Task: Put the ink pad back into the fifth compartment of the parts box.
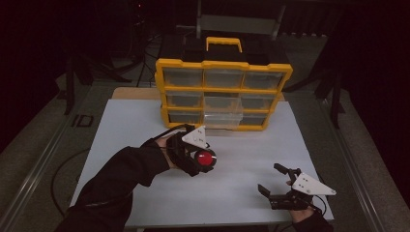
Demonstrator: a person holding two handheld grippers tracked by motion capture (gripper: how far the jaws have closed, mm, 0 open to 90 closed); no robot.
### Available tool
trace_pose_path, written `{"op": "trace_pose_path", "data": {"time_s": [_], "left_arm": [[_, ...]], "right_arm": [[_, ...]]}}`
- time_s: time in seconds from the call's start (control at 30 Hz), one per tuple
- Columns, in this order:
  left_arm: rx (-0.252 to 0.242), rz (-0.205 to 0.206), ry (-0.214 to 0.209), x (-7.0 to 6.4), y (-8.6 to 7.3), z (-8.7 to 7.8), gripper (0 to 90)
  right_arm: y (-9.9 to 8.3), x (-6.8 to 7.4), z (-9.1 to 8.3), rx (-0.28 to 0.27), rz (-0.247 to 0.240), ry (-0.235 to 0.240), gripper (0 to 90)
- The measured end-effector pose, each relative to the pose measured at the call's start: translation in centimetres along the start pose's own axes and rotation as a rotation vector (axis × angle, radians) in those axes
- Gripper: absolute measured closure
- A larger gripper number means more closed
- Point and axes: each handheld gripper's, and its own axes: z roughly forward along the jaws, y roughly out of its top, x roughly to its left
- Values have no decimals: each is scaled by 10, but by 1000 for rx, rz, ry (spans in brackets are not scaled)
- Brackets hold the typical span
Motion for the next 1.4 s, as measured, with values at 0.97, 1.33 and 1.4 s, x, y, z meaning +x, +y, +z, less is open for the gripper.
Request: {"op": "trace_pose_path", "data": {"time_s": [0.97, 1.33, 1.4], "left_arm": [[-18, 23, 20, 27, 52, -30, 308], [-22, 25, 34, 45, 68, -35, 308], [-20, 23, 36, 49, 71, -35, 308]], "right_arm": [[0, 0, 0, 2, 7, 3, 76], [-1, -1, -1, -1, 5, -2, 76], [-1, -1, -1, 3, 7, -4, 76]]}}
